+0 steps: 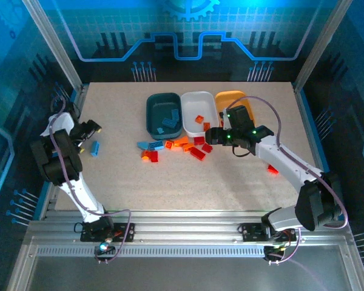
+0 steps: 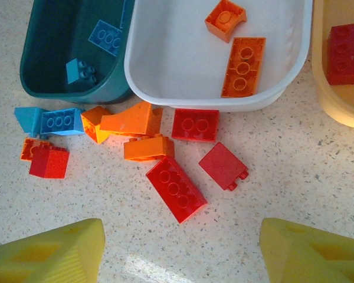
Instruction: Sort the legos into containers by color
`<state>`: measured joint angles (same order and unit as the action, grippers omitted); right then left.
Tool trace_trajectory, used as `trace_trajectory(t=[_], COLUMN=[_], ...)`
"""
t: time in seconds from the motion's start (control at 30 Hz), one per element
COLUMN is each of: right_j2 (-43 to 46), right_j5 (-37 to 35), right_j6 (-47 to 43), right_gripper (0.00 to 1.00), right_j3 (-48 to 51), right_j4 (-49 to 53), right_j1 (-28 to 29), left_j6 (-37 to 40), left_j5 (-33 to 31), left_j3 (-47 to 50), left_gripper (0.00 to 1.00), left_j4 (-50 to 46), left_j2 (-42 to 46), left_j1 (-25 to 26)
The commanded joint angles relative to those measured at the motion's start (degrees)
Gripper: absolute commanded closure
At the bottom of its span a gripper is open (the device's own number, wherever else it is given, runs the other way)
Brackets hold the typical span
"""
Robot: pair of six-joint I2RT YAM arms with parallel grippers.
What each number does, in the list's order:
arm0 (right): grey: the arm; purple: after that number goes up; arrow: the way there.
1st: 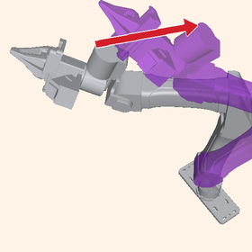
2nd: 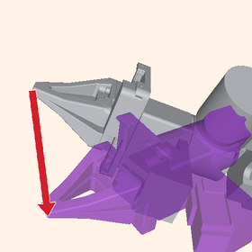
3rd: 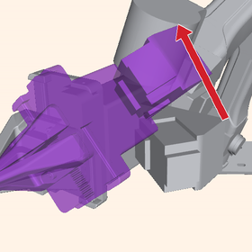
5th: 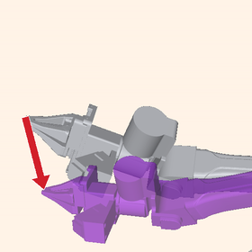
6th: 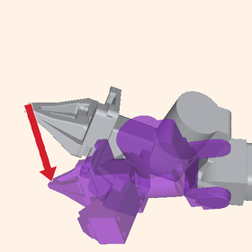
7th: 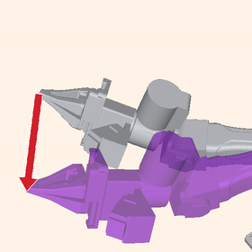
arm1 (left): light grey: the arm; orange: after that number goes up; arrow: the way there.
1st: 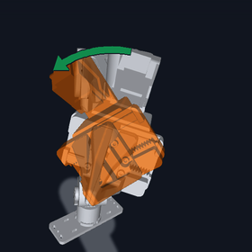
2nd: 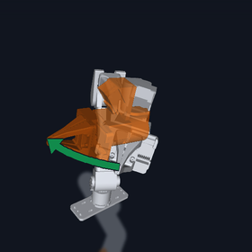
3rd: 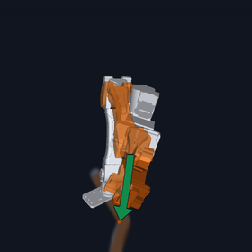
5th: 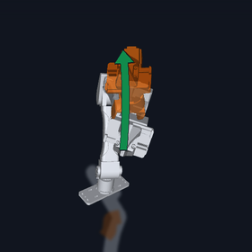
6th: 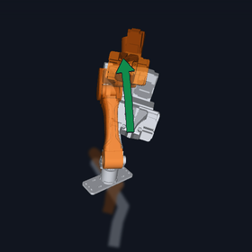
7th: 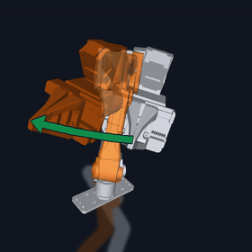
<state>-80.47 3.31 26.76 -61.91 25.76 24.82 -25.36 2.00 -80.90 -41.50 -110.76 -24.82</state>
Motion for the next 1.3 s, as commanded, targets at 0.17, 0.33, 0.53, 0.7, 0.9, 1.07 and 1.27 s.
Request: trace_trajectory(t=[0.17, 0.33, 0.53, 0.7, 0.9, 1.07, 1.27], right_j2=[0.7, 1.3, 1.6, 1.7, 1.2, 2.7, 8.2], right_j5=[1.5, 1.5, 2.0, 2.2, -1.1, -4.2, -10.4], right_j6=[0.0, 0.0, 0.3, 0.4, 1.9, 5.0, 8.4], right_gripper=[0.29, 0.29, 0.29, 0.29, 0.3, 0.3, 0.29], right_j3=[-0.4, -0.1, 0.1, 0.2, 0.9, 1.9, 4.1], right_j4=[-0.1, -0.1, -0.4, -0.6, -0.8, 0.8, 6.3], right_j1=[0.6, 0.6, 0.6, 0.6, 0.6, -1.9, -6.2], left_j6=[6.6, 7.6, 7.5, 6.3, 4.1, 4.0, 2.0], left_j5=[-5.9, -5.9, -8.5, -7.9, -4.5, 4.0, 9.6], left_j3=[-1.8, -2.0, -0.6, -0.1, -7.4, -13.9, -23.8], left_gripper=[0.05, 0.17, 0.6, 0.83, 0.9, 0.9, 0.86], left_j4=[-6.2, -8.0, -8.7, -8.6, -9.0, -0.9, 0.8], left_j2=[-3.5, -4.7, -3.0, 0.0, 5.3, 5.1, -5.2], left_j1=[5.2, 6.7, 9.6, 12.5, 23.4, 31.6, 36.7])
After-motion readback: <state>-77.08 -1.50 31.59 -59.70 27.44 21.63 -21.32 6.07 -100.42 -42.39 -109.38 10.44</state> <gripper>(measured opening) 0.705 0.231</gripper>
